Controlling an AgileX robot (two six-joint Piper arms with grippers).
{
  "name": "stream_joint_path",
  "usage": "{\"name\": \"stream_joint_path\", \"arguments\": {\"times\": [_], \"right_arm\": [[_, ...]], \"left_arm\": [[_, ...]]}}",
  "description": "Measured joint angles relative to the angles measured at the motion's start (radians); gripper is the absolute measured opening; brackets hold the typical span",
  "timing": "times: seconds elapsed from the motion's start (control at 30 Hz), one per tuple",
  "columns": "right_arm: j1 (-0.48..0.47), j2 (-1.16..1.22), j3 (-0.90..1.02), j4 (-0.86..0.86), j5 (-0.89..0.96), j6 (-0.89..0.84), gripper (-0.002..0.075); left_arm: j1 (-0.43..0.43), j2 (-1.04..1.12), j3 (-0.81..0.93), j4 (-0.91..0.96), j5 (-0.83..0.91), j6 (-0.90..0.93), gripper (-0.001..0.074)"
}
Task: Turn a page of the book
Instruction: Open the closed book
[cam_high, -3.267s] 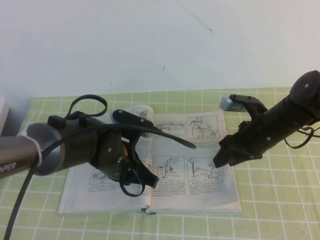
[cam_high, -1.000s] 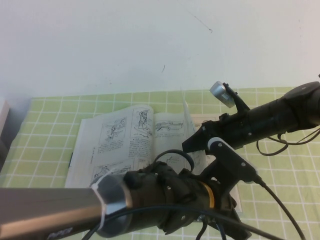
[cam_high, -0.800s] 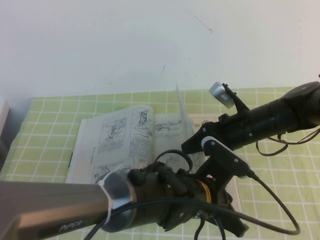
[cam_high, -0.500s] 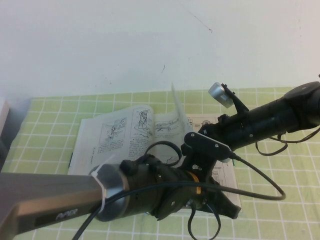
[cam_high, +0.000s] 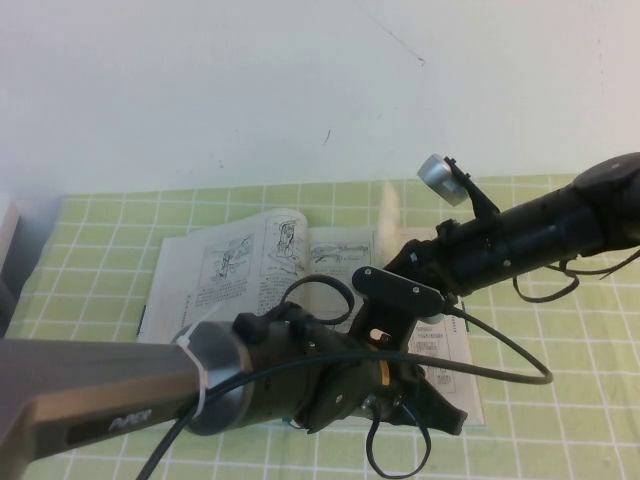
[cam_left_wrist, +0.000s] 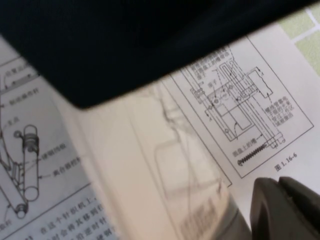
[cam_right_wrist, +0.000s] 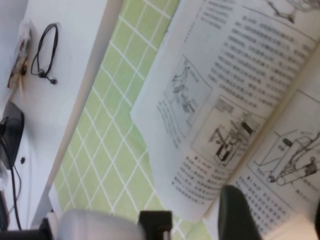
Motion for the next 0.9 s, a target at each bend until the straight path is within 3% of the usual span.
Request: {"name": "stream_joint_path", "arguments": {"times": [0.23,0.53,0.7,0.8,0.9], "right_arm": [[-0.019,-0.096,-0.002,-0.107,0.009,-0.015,0.0334],[-0.039,-0.141,-0.004,-0.464,0.096,0.082,0.0312],[-0.039,-0.143,-0.004,-0.612,0.138,0.14,0.0197],[-0.039,-0.143,0.001,-0.631,0.175,0.143,0.0085],[-0.035,-0.145,0.044,-0.631,0.157,0.139,0.0025]], "left_arm": [[0.0,0.0,0.0,0.004,0.0,0.0,-0.0002],[0.0,0.005,0.0,0.029,0.0,-0.001,-0.0002],[0.0,0.045,-0.003,0.058,-0.003,-0.001,-0.0002],[0.0,0.049,-0.008,0.071,-0.005,-0.009,-0.0002],[0.0,0.051,-0.008,0.089,-0.008,-0.048,-0.0002]]}}
